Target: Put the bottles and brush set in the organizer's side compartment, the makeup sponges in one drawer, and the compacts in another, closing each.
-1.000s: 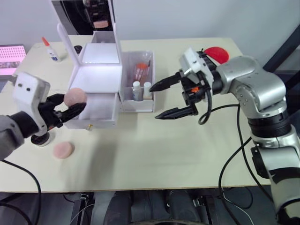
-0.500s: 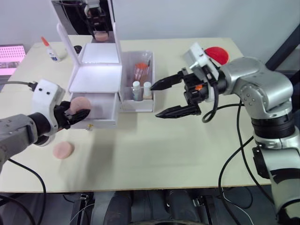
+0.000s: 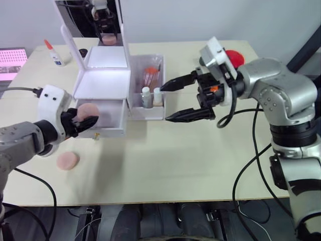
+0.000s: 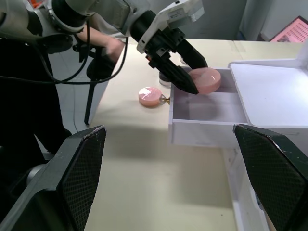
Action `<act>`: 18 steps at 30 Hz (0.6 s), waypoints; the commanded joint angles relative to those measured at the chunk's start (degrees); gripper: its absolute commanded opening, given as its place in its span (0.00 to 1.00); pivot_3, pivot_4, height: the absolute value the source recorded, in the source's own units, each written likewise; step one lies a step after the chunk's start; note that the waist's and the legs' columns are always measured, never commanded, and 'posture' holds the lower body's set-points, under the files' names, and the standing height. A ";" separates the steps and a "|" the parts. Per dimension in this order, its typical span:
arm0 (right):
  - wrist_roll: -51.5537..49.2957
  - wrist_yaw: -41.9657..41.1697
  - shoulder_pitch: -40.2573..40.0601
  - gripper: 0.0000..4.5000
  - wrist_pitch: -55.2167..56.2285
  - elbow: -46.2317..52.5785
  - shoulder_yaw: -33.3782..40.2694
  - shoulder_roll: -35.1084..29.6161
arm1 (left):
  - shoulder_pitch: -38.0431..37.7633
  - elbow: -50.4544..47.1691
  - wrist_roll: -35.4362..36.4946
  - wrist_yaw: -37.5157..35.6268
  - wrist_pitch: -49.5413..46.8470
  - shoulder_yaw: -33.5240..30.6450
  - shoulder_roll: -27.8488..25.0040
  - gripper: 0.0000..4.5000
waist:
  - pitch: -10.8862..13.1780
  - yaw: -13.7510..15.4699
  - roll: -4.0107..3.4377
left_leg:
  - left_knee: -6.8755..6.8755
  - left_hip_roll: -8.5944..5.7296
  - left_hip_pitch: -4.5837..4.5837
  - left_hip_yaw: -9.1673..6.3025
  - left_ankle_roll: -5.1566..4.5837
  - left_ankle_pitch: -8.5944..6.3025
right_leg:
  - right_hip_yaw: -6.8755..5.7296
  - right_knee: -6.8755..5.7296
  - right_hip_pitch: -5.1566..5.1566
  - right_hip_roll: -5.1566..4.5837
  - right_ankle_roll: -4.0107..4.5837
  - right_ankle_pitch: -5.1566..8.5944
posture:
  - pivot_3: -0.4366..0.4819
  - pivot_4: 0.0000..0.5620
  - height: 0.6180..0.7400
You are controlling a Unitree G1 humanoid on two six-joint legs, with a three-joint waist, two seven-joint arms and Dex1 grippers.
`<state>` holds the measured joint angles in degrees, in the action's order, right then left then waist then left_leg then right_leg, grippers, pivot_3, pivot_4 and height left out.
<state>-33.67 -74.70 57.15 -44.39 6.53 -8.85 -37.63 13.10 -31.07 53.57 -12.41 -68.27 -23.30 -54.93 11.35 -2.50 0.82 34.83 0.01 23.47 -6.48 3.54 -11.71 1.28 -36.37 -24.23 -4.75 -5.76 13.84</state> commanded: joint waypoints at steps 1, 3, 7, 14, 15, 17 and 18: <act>0.69 0.11 0.79 1.00 1.61 0.65 0.45 -0.31 | 0.80 -1.15 -1.42 -0.52 -0.15 -1.32 -1.15 0.98 | 0.00 -0.03 0.00 | 0.00 0.00 0.00 0.00 0.00 0.00 | 0.00 0.00 0.00 0.00 0.00 0.00 | 0.48 0.27 1.00; 0.84 0.12 0.58 1.00 1.62 0.66 0.34 -0.16 | 1.04 -1.02 -1.77 -0.15 -0.12 -1.99 -0.76 0.98 | 0.00 -0.01 0.00 | 0.00 0.00 0.00 0.00 0.00 0.00 | 0.01 0.00 0.00 0.00 0.00 0.00 | 0.48 0.27 1.00; 1.29 -0.21 0.41 1.00 2.08 0.43 -0.08 -0.23 | 1.95 -1.14 -1.55 0.56 -0.45 -3.19 -0.03 0.98 | 0.00 0.01 0.00 | 0.00 0.00 0.00 0.00 0.00 0.00 | 0.01 0.00 0.00 0.00 0.00 0.00 | 0.48 0.27 1.00; 3.56 -1.52 1.05 1.00 5.99 -4.17 -0.09 -0.84 | 3.56 -2.65 2.11 -2.74 3.27 -10.34 1.91 0.98 | 0.01 -0.05 0.04 | 0.02 0.00 0.00 0.00 0.00 0.00 | 0.00 0.00 0.00 0.00 -0.05 -0.03 | 0.48 0.27 1.00; 4.92 -1.30 1.00 1.00 7.98 -6.14 0.08 -1.03 | 2.70 -3.05 2.40 -4.43 4.82 -12.93 1.93 0.98 | 0.01 -0.03 0.04 | 0.02 0.00 0.00 0.00 0.00 0.00 | 0.01 0.00 0.00 0.00 -0.05 -0.03 | 0.48 0.27 1.00; 6.80 -1.00 0.18 1.00 12.81 -10.00 1.33 -0.95 | -0.89 -3.73 0.87 -8.39 8.23 -17.92 1.53 0.98 | 0.01 -0.12 0.04 | 0.02 0.00 0.00 0.02 0.00 0.00 | 0.01 0.00 0.00 0.00 -0.05 -0.03 | 0.48 0.27 1.00; 7.14 -1.01 -0.29 1.00 14.83 -11.38 2.08 -0.76 | -2.62 -3.96 0.05 -10.04 9.61 -19.68 1.37 0.98 | 0.01 -0.22 0.04 | 0.01 0.00 0.00 0.02 0.00 0.00 | 0.01 0.00 0.00 0.00 -0.03 -0.02 | 0.48 0.27 1.00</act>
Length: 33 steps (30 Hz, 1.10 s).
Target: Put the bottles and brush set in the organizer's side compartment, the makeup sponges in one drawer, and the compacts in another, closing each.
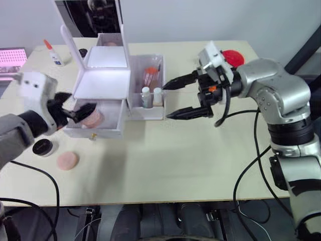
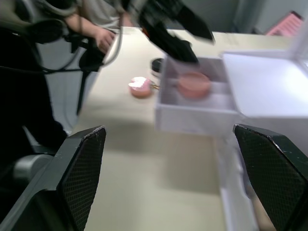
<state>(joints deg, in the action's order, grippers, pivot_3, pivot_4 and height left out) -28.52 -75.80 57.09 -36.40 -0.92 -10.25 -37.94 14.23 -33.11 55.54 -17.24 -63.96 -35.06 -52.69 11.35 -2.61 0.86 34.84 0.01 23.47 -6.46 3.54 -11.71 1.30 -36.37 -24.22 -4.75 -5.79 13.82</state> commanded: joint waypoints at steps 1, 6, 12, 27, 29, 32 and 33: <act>2.11 -0.05 -0.48 1.00 8.20 -4.81 3.93 -0.27 | -5.02 -2.02 -2.44 -6.30 6.38 -8.88 -0.99 0.98 | 0.00 -0.06 0.00 | -0.02 0.00 -0.01 0.03 0.00 0.00 | 0.02 0.02 -0.01 0.00 0.03 0.02 | 0.48 0.27 1.00; 8.91 3.45 -1.91 1.00 23.41 -25.51 7.61 -1.63 | -24.69 8.87 -14.01 -22.09 20.32 -20.52 0.76 0.98 | -0.01 -0.14 -0.01 | -0.05 0.00 -0.04 0.16 0.00 0.00 | 0.11 0.06 -0.03 0.00 0.10 0.02 | 0.48 0.27 1.00; 12.62 8.01 -4.11 1.00 31.95 -41.10 11.88 -4.28 | -36.56 20.48 -20.08 -28.45 31.75 -27.36 6.82 0.98 | 0.00 -0.01 0.00 | -0.01 0.00 -0.01 0.21 0.00 0.00 | 0.13 0.15 0.00 -0.06 0.16 0.00 | 0.48 0.27 1.00; 13.22 5.37 0.32 1.00 32.01 -45.54 13.49 -1.26 | -44.75 19.29 -19.35 -27.90 35.16 -25.33 14.35 0.98 | 0.00 -1.27 -0.01 | 0.17 0.05 -0.06 0.23 0.00 0.00 | 0.15 0.14 0.08 -0.02 0.27 -0.16 | 0.48 0.27 1.00; 10.59 0.49 0.86 1.00 26.25 -37.09 12.17 -0.59 | -46.19 14.67 -16.89 -27.57 30.97 -25.01 13.61 0.98 | 0.01 -1.45 -0.02 | 0.13 0.06 -0.05 0.22 0.00 0.00 | 0.15 0.14 0.07 -0.02 0.25 -0.17 | 0.48 0.27 1.00; 6.05 -6.57 2.07 1.00 15.62 -24.80 9.08 -0.46 | -48.02 7.94 -14.35 -25.71 23.43 -23.68 11.60 0.98 | 0.02 -1.39 -0.04 | -0.03 0.14 -0.04 0.21 0.00 0.00 | 0.15 0.13 -0.03 0.04 0.17 -0.14 | 0.48 0.27 1.00; 5.01 -8.72 2.61 1.00 13.13 -20.96 7.52 -0.42 | -48.52 5.49 -14.07 -25.01 21.28 -22.57 10.73 0.98 | 0.02 -1.38 -0.05 | -0.06 0.18 -0.05 0.19 0.00 0.00 | 0.14 0.10 -0.07 0.08 0.16 -0.12 | 0.48 0.27 1.00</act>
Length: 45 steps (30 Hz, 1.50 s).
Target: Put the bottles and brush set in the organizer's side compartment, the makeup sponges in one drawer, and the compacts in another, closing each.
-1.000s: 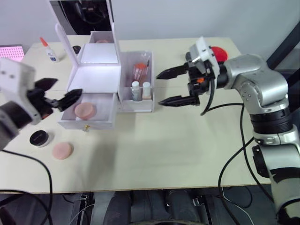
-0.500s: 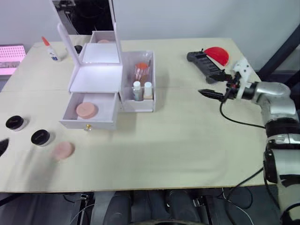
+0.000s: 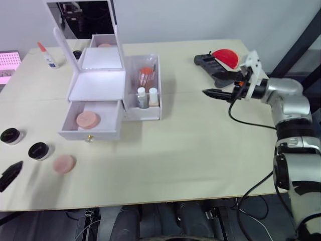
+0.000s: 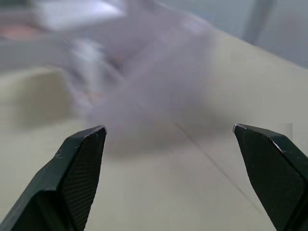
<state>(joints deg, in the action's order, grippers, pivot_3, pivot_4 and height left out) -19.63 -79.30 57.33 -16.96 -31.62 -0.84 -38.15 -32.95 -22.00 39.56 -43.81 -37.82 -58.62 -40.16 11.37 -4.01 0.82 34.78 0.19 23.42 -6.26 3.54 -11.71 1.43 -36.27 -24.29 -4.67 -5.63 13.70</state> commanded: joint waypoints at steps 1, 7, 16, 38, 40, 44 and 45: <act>-5.11 -7.46 3.04 1.00 -8.90 13.00 -3.48 -0.16 | -1.52 -7.63 2.86 2.34 -7.26 2.04 -2.53 0.98 | 0.00 0.07 -0.02 | -0.02 0.02 -0.02 0.00 0.00 0.00 | -0.01 -0.01 0.00 0.02 0.00 0.00 | 0.48 0.27 1.00; -5.00 -10.69 6.96 1.00 -15.16 23.01 -10.86 1.88 | 3.64 -12.85 4.71 13.35 -22.50 7.27 -6.25 0.98 | 0.00 0.08 0.00 | 0.14 0.04 -0.01 0.00 0.01 -0.01 | -0.03 -0.02 0.02 0.02 0.02 0.00 | 0.48 0.27 1.00; -2.34 -9.45 8.34 1.00 -13.11 24.80 -13.10 2.91 | 13.79 -15.82 7.31 22.60 -36.54 11.68 -6.14 0.98 | -0.01 0.17 0.00 | 0.12 0.04 0.01 -0.01 0.01 -0.01 | -0.05 -0.03 0.00 0.06 0.07 -0.06 | 0.48 0.27 1.00; 1.77 -5.83 11.62 1.00 -9.62 20.35 -11.32 0.12 | 23.43 -5.61 -0.99 25.50 -34.01 23.78 -3.35 0.71 | -0.03 0.11 0.06 | 0.18 0.04 0.00 -0.01 0.01 -0.01 | -0.04 -0.08 0.00 0.08 0.07 -0.07 | 0.48 0.27 1.00; 1.95 -5.72 11.60 1.00 -9.45 20.28 -11.31 0.00 | 23.57 -5.73 -0.96 25.40 -34.40 23.71 -3.09 0.60 | -0.03 0.12 0.05 | 0.17 0.04 0.00 -0.02 0.01 -0.01 | -0.05 -0.08 0.00 0.08 0.07 -0.07 | 0.48 0.27 1.00; 2.06 -5.67 11.85 1.00 -9.48 19.82 -11.44 0.40 | 22.79 -5.33 -0.97 25.15 -35.81 19.12 -3.47 0.60 | -0.03 0.11 0.06 | 0.18 0.04 0.01 -0.01 0.01 -0.01 | -0.04 -0.08 0.00 0.07 0.07 -0.07 | 0.48 0.27 1.00; 2.15 -5.74 11.91 1.00 -9.31 19.55 -11.46 0.48 | 22.85 -4.72 -1.32 25.12 -35.91 16.82 -4.09 0.60 | -0.03 0.07 0.06 | 0.18 0.04 0.01 -0.01 0.01 0.00 | -0.04 -0.08 0.00 0.07 0.07 -0.07 | 0.48 0.27 1.00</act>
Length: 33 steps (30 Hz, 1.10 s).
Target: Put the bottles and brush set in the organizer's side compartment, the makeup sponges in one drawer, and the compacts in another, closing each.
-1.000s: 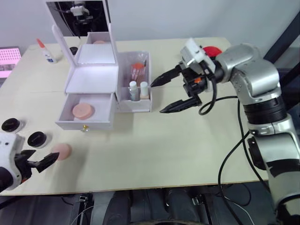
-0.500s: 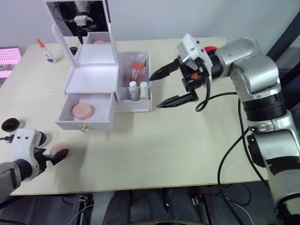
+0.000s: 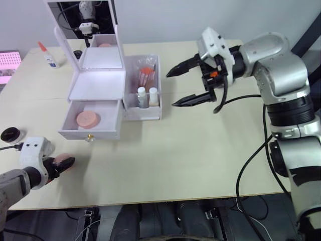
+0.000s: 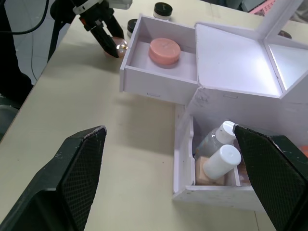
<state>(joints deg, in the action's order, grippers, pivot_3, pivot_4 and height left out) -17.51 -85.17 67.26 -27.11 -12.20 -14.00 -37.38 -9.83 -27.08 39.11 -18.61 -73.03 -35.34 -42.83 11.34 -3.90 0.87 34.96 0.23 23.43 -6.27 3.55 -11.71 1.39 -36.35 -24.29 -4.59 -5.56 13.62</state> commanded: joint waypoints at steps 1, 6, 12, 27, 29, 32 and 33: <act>0.14 -0.02 2.06 1.00 1.20 -0.28 1.66 -0.20 | 0.03 0.55 -0.58 -0.74 -1.46 -9.29 -2.74 0.60 | 0.01 -0.05 0.02 | -0.01 0.00 0.00 0.00 0.00 0.00 | 0.00 0.00 -0.01 0.00 0.00 0.00 | 0.48 0.27 1.00; -0.06 -0.99 2.24 1.00 2.12 -1.75 1.86 0.17 | 5.02 -1.33 2.18 -4.06 -8.65 -19.76 -11.90 0.60 | 0.02 0.16 0.09 | 0.01 0.02 0.01 -0.04 0.00 0.00 | -0.03 -0.05 -0.03 0.03 0.01 0.01 | 0.48 0.27 1.00; -0.72 -1.21 2.23 1.00 1.88 -1.76 2.23 0.84 | 15.85 1.33 4.19 -8.25 -8.13 -16.37 -22.60 0.60 | 0.05 0.05 0.14 | 0.00 0.00 0.02 0.01 0.01 0.00 | -0.03 0.00 -0.01 -0.03 0.00 0.01 | 0.48 0.27 1.00; -0.99 1.95 -0.09 1.00 -4.70 5.42 4.14 -3.20 | 44.22 2.31 6.25 -10.59 -2.80 25.03 -15.41 0.60 | 0.07 -0.03 0.16 | -0.14 0.00 0.04 -0.01 0.14 0.09 | -0.01 0.00 -0.07 0.05 -0.48 -0.22 | 0.48 0.27 1.00; -1.19 2.59 -0.67 1.00 -5.68 6.68 4.56 -3.84 | 45.17 3.51 5.07 -11.26 -1.65 27.69 -14.83 0.60 | 0.08 0.00 0.16 | -0.12 0.00 0.05 -0.01 0.14 0.10 | 0.00 0.00 -0.07 0.04 -0.48 -0.22 | 0.48 0.27 1.00; -1.43 3.37 -1.44 1.00 -6.72 8.18 4.93 -4.83 | 46.21 4.76 3.01 -11.73 -0.44 30.54 -14.81 0.60 | 0.08 0.08 0.16 | -0.10 0.00 0.06 0.00 0.14 0.10 | 0.00 0.00 -0.06 0.04 -0.48 -0.22 | 0.48 0.27 1.00; -1.52 3.65 -1.69 1.00 -6.90 8.57 5.00 -5.17 | 46.37 4.79 2.71 -12.30 -0.20 31.19 -15.08 0.60 | 0.08 0.08 0.16 | -0.10 0.00 0.06 0.00 0.14 0.10 | 0.00 0.00 -0.06 0.04 -0.48 -0.22 | 0.48 0.27 1.00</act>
<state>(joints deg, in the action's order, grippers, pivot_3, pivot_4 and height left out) -18.30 -82.19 65.10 -33.83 -5.77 -11.44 -41.68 35.22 -21.89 43.10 -30.15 -74.55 -4.29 -57.17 11.42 -3.81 1.03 34.86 0.23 23.49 -6.28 3.70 -11.62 1.39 -36.35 -24.36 -4.55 -6.03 13.41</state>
